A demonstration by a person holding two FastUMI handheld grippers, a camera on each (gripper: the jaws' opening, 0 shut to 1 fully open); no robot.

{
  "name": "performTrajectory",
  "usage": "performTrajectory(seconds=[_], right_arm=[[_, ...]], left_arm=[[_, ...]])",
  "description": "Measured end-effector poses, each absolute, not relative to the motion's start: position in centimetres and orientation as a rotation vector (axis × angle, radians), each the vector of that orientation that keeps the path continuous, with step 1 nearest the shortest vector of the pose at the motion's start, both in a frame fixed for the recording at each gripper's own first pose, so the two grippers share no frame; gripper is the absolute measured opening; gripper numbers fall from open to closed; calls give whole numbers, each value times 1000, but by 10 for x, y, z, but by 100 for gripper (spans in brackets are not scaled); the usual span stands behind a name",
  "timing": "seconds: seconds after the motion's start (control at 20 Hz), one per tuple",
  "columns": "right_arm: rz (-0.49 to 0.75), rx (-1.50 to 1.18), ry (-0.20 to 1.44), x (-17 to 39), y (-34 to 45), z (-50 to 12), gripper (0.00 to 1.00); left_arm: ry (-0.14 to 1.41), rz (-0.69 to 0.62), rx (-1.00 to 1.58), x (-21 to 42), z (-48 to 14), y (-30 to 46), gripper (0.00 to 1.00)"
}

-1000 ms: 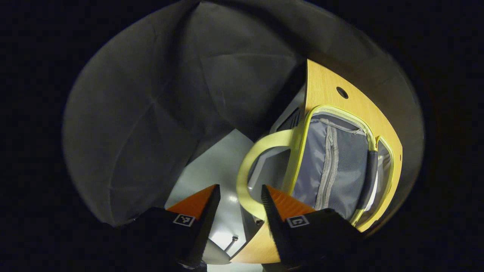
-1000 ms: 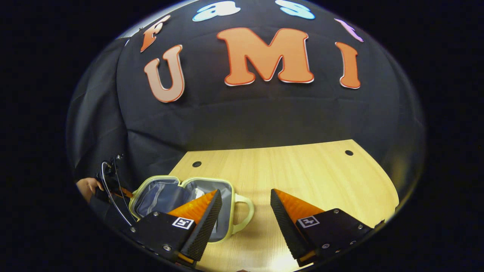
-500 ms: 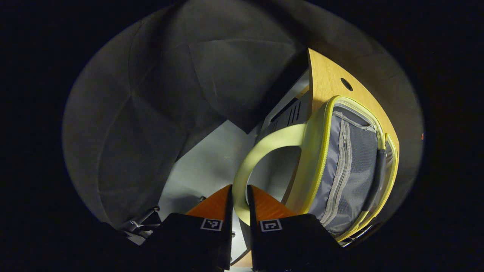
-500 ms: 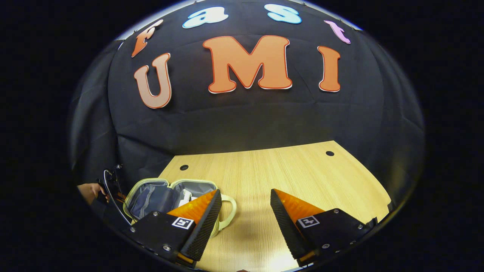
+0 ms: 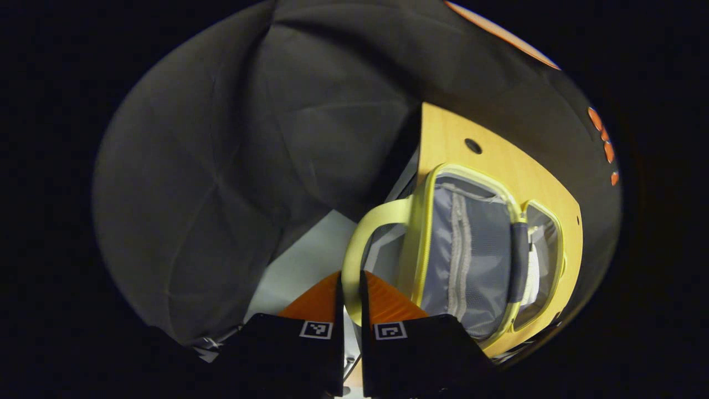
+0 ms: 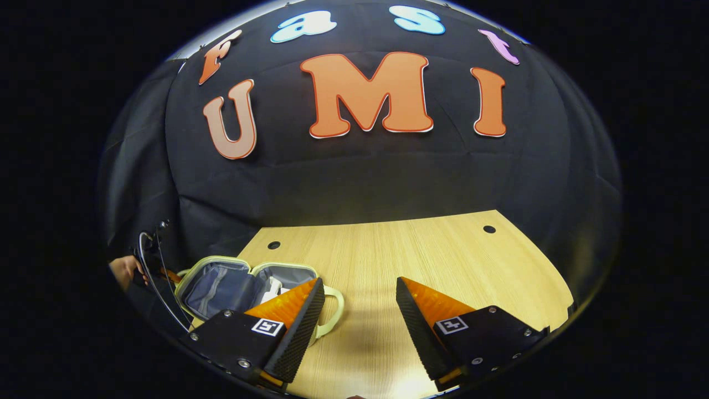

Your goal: First open the suitcase, pack the skin care products into it, and then close the suitcase.

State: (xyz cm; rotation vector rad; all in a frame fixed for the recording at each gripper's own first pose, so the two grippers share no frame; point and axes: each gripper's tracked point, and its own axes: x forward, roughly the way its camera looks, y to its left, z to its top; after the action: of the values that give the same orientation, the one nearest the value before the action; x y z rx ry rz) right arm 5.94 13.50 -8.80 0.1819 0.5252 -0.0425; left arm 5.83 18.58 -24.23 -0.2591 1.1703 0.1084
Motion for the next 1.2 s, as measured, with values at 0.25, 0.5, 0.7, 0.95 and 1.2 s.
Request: performTrajectory(seconds=[0.25, 0.5, 0.7, 0.95, 1.2], right_arm=[[-8, 205, 499, 62, 118, -86, 85], [16, 213, 440, 66, 95, -76, 85], [9, 219, 404, 64, 67, -70, 85], [-14, 218, 370, 56, 29, -67, 85], [-27, 199, 359, 46, 1, -68, 85]], left_arm=[[999, 47, -120, 72, -130, 149, 8], [871, -29, -94, 83, -38, 87, 7], [806, -104, -97, 89, 1, 19, 7], [773, -163, -109, 94, 16, -48, 8], [767, -218, -106, 91, 14, -118, 8]])
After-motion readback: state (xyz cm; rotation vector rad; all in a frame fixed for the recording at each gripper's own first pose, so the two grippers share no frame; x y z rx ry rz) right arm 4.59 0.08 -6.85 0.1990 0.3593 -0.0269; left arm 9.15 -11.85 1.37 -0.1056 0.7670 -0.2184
